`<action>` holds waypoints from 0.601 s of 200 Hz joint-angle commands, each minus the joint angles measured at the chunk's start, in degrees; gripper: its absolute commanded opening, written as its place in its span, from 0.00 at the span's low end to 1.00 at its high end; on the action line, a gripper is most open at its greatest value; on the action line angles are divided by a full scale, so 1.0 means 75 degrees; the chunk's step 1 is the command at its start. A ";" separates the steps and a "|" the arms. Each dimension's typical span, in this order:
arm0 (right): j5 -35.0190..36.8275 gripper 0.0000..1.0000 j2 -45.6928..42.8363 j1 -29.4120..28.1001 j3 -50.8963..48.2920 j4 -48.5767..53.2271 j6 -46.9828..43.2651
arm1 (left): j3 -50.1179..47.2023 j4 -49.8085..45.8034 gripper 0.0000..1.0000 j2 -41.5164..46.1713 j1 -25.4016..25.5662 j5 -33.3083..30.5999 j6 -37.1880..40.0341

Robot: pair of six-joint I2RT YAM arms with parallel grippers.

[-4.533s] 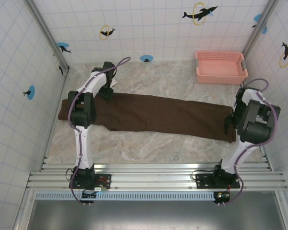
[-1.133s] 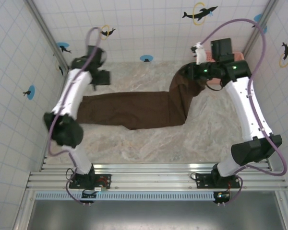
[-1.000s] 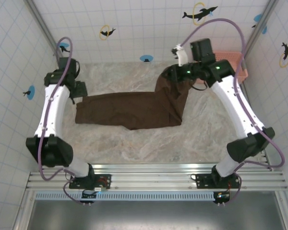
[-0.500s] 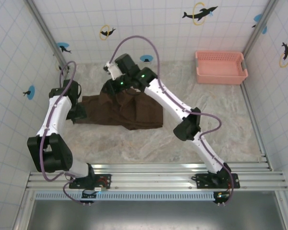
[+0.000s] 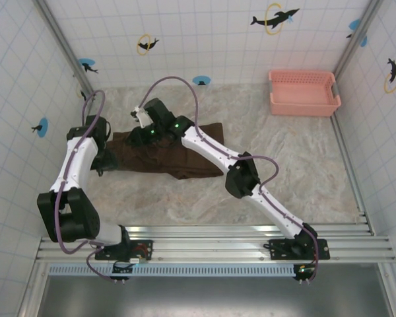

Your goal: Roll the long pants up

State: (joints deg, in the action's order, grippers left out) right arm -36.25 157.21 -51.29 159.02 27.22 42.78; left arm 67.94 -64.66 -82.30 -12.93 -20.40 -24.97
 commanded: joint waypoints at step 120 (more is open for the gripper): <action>0.0670 0.64 -0.2423 0.1915 -0.0917 0.2191 -0.2333 | 0.0503 -0.0204 0.97 0.0298 0.0131 0.0000 -0.0532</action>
State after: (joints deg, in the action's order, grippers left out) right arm -33.93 151.24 -39.29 156.57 26.83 39.16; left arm 69.47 -65.47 -82.04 -13.34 -21.58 -25.82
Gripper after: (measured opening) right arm 0.660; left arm 0.974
